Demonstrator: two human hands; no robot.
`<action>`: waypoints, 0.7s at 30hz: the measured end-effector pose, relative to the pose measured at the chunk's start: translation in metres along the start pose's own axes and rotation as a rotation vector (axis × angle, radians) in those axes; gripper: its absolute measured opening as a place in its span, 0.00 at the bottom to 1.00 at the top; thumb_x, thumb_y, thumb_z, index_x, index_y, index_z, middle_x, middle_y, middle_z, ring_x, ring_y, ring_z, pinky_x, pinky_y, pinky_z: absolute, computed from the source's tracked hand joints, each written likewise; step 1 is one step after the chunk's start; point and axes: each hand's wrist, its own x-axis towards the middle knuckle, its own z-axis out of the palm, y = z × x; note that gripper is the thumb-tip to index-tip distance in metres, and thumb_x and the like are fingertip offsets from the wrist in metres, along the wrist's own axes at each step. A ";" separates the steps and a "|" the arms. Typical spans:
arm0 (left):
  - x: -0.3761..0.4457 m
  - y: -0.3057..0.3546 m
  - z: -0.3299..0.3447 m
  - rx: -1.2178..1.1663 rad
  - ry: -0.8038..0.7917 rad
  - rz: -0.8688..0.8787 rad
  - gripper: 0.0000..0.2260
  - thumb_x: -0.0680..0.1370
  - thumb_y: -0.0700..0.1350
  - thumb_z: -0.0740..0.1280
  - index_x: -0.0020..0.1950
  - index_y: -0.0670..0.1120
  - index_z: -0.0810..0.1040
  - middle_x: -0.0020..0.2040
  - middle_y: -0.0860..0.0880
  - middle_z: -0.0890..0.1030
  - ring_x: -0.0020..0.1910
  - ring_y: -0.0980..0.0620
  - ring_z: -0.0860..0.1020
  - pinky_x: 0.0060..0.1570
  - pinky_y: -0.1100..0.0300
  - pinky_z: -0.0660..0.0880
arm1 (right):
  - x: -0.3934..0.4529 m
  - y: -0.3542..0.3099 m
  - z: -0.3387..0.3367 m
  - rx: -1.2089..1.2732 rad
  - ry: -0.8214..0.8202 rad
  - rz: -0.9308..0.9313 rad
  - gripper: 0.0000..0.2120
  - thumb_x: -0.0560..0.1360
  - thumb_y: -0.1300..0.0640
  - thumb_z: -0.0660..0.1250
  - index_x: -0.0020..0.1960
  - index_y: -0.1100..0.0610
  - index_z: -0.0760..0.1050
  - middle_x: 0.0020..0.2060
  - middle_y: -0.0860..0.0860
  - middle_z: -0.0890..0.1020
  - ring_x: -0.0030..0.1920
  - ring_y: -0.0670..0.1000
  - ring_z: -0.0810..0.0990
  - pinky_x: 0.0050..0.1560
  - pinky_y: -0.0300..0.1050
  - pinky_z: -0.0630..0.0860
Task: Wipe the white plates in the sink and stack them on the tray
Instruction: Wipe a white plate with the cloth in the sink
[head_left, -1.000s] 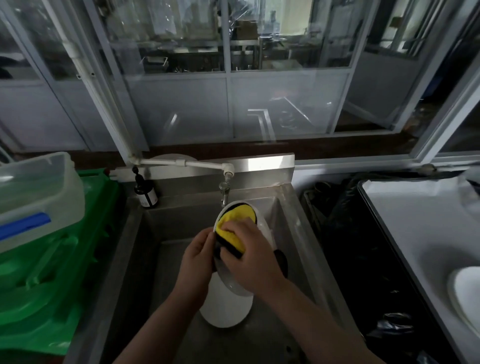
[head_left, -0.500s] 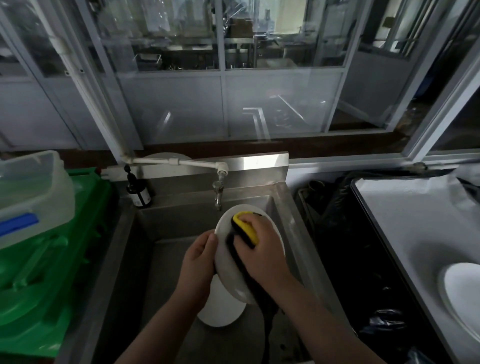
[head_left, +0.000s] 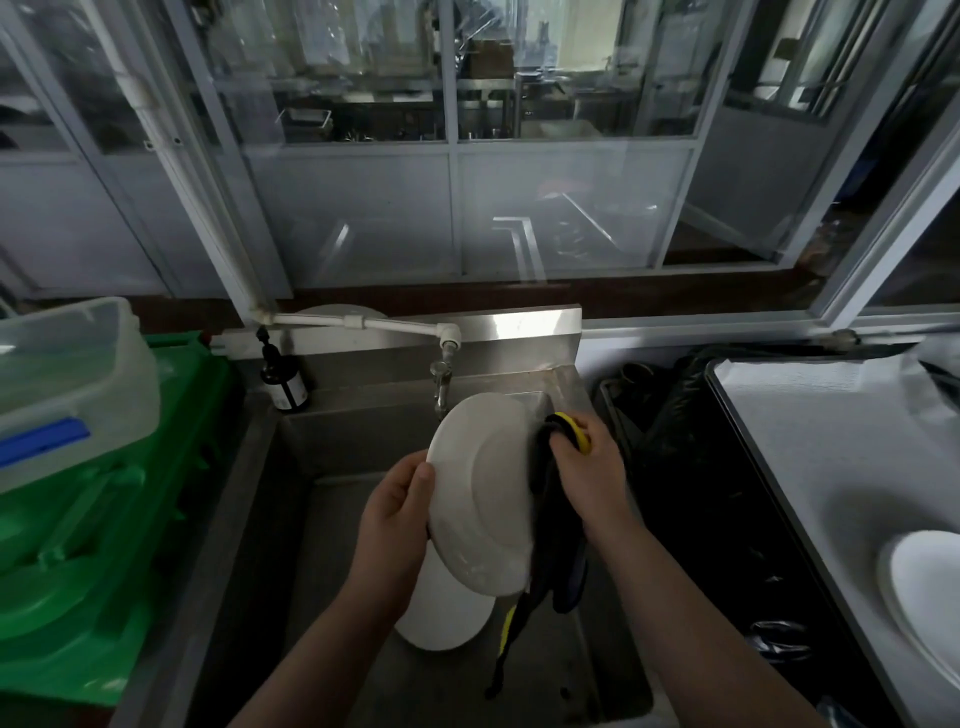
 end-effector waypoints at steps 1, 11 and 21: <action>-0.001 0.001 -0.001 0.012 -0.009 0.005 0.15 0.85 0.44 0.58 0.51 0.56 0.84 0.49 0.48 0.85 0.50 0.44 0.82 0.52 0.40 0.79 | 0.003 0.003 -0.002 0.027 -0.012 0.062 0.05 0.75 0.57 0.68 0.50 0.50 0.76 0.42 0.48 0.79 0.44 0.49 0.77 0.43 0.41 0.68; -0.011 0.001 -0.001 0.074 -0.056 0.000 0.12 0.85 0.45 0.58 0.55 0.55 0.81 0.49 0.54 0.84 0.48 0.53 0.83 0.48 0.51 0.80 | 0.005 0.041 -0.006 0.237 -0.086 0.440 0.12 0.72 0.53 0.68 0.54 0.54 0.79 0.48 0.57 0.82 0.49 0.58 0.82 0.55 0.57 0.80; -0.003 0.006 0.005 -0.033 -0.049 -0.040 0.11 0.85 0.43 0.58 0.55 0.48 0.80 0.46 0.48 0.84 0.44 0.52 0.82 0.41 0.56 0.81 | -0.028 0.006 -0.006 -0.086 -0.060 -0.197 0.11 0.74 0.53 0.68 0.54 0.40 0.73 0.47 0.38 0.78 0.48 0.36 0.75 0.45 0.29 0.69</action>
